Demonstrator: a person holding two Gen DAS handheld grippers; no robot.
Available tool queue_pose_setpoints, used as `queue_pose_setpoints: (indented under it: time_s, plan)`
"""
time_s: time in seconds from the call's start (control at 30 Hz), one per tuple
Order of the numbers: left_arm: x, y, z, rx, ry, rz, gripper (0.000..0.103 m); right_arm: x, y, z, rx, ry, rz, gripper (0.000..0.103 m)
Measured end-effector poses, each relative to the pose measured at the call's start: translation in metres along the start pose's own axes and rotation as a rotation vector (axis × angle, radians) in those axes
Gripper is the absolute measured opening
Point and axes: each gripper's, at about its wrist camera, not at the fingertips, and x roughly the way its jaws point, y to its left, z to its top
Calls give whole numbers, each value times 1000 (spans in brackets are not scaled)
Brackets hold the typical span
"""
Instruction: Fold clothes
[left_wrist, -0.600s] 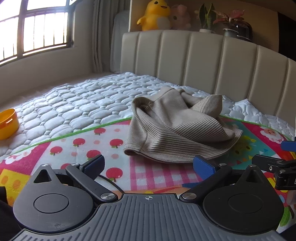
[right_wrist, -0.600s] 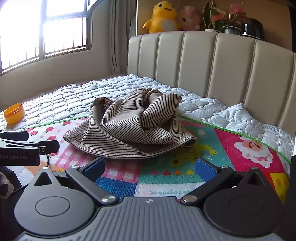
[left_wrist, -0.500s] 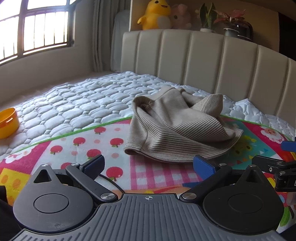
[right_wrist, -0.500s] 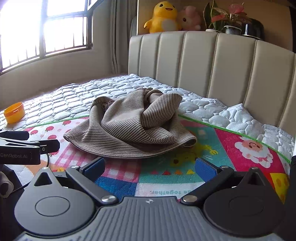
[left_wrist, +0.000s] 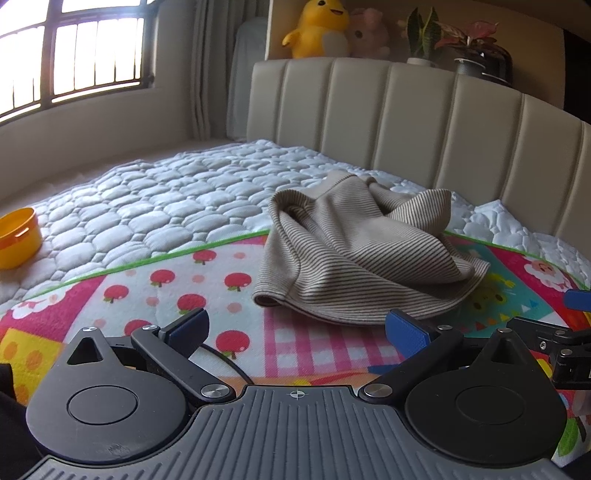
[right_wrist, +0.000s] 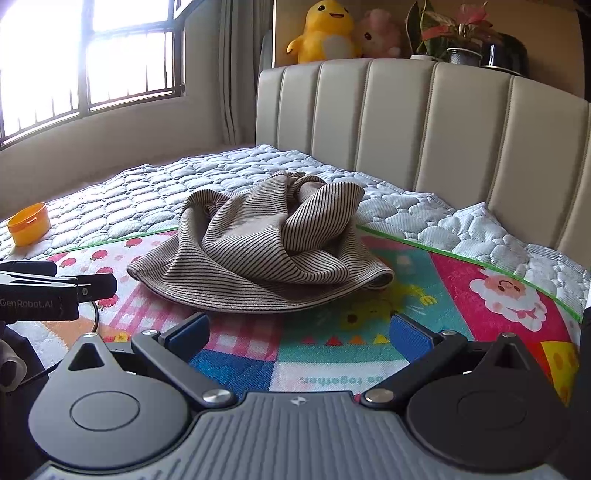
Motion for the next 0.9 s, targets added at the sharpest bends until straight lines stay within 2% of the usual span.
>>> queue_pose_setpoints:
  time_s: [0.9]
  plan:
    - [5, 5, 0, -42, 20, -10, 103, 7, 0, -3, 19, 18, -9, 103]
